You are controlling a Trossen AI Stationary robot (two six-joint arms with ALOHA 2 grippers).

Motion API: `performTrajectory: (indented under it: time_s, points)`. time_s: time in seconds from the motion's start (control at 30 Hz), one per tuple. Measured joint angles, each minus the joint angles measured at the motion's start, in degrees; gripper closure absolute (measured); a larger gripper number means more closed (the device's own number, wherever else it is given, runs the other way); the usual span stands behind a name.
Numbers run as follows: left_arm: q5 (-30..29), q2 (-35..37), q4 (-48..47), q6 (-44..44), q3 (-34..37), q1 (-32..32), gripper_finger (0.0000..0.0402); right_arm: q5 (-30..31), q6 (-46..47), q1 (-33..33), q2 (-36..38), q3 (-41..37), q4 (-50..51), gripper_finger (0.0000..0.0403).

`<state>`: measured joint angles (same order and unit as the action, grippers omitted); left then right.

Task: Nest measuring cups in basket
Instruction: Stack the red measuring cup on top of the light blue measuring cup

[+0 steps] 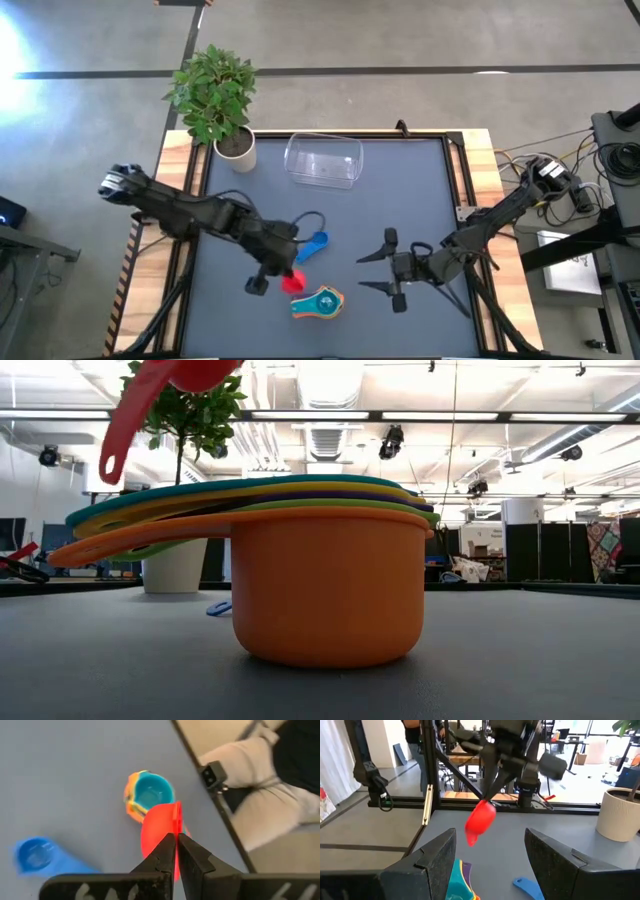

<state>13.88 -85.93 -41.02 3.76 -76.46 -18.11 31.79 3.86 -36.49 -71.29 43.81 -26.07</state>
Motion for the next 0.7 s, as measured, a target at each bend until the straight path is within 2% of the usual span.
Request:
performTrajectory:
  time_s: [0.13,0.3,0.5,0.7]
  points:
    - [8.59,-7.12,-0.37,-3.71,-5.59,1.01,0.0401,0.0,0.13,0.0,0.85,0.0,0.61,0.0179]
    - [18.25,-16.58,-4.44,-9.66,-16.5,1.49,0.0401,-0.02,1.07,0.0,1.12,0.0,1.78,0.0179]
    - [24.49,-27.53,-14.73,-15.26,-29.13,2.99,0.0401,-0.07,2.23,0.0,1.19,0.0,3.79,0.0179]
    - [26.57,-37.07,-24.17,-20.57,-39.65,5.39,0.0401,0.31,3.3,-0.07,1.19,0.0,6.11,0.0179]
